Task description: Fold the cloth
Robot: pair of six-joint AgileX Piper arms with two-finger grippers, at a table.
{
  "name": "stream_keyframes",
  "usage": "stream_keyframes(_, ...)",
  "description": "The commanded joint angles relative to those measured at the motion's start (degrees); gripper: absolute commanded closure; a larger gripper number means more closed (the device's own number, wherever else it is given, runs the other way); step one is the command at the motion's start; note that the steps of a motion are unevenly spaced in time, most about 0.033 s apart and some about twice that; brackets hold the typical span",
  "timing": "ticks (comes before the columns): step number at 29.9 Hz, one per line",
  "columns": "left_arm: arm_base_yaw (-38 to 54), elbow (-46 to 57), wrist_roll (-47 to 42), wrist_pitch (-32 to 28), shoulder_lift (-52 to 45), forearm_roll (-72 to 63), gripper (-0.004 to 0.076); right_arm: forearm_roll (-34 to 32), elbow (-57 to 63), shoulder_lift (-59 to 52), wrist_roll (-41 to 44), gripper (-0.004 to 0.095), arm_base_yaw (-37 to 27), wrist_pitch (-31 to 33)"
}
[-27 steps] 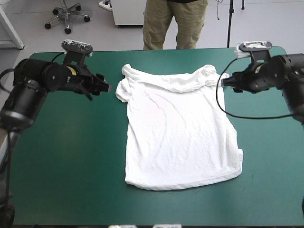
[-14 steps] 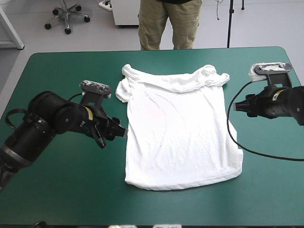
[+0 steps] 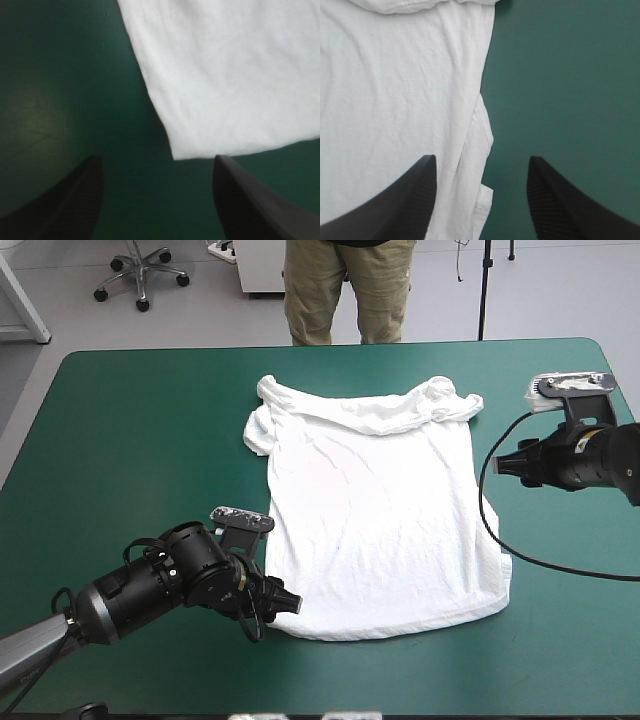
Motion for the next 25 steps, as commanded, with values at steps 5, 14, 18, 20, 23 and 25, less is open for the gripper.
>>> stream_keyframes(5,-0.32,2.17,-0.53,-7.18,-0.43,-1.73,0.0269,-0.47,-1.17,-1.47,-0.07,0.0450,-0.46,-2.77)
stream_keyframes(14,-0.32,2.55,1.00,-7.96,7.07,-2.98,0.0269,-0.47,-1.17,-1.47,0.15,0.0494,-0.46,-2.77)
stream_keyframes(18,-0.32,2.59,2.02,-10.98,9.74,-4.44,0.0269,-0.47,-1.17,-1.47,0.15,0.0494,-0.46,-2.77)
stream_keyframes(20,-0.32,2.95,2.02,-12.35,11.25,-5.05,0.0269,-0.47,-1.17,-1.47,0.15,0.0494,-0.46,-2.77)
stream_keyframes(23,-0.32,3.61,2.34,-13.42,13.09,-6.30,0.0270,-0.47,-1.17,-1.47,0.15,0.0494,-0.46,-2.53)
stream_keyframes(25,-0.32,4.49,2.76,-14.50,14.27,-7.37,0.0297,-0.47,-1.17,-1.47,0.15,0.0493,-0.46,-1.87)
